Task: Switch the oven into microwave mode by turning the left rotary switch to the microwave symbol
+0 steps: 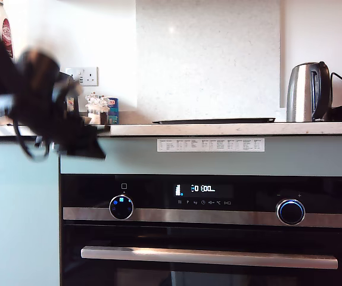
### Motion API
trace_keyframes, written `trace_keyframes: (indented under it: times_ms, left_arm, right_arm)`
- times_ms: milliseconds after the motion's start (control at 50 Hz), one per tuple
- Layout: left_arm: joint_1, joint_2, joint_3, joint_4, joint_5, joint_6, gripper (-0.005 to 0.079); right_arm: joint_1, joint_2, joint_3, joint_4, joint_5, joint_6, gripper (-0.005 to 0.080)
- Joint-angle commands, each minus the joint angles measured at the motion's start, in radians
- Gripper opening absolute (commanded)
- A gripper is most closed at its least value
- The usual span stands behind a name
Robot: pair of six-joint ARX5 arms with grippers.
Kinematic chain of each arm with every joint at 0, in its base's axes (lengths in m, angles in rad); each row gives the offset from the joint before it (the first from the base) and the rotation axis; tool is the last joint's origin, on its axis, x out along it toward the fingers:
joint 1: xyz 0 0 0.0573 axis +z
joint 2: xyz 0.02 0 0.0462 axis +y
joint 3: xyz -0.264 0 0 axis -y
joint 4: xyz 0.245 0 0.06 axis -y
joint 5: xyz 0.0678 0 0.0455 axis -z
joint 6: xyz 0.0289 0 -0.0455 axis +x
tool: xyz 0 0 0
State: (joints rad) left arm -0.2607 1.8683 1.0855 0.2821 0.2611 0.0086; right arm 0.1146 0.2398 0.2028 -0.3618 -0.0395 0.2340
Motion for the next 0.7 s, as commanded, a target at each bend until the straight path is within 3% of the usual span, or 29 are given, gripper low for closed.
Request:
trace_keyframes:
  times_ms: [0,360,680]
  left_arm:
    - [-0.021,-0.033,-0.003,-0.062,0.004,0.024,-0.0022]
    - [-0.108,-0.218,-0.012,-0.258,-0.015,0.023,-0.0022]
    - [-0.160,-0.394,-0.155,-0.251,-0.021,0.018,-0.0022]
  right_arm:
    - [0.005,0.006,-0.010,0.005,0.019,-0.006,-0.0012]
    - [0.005,0.006,-0.010,0.009,0.056,-0.006,-0.0012]
    - [0.005,0.006,-0.010,0.013,0.095,-0.050,-0.0012]
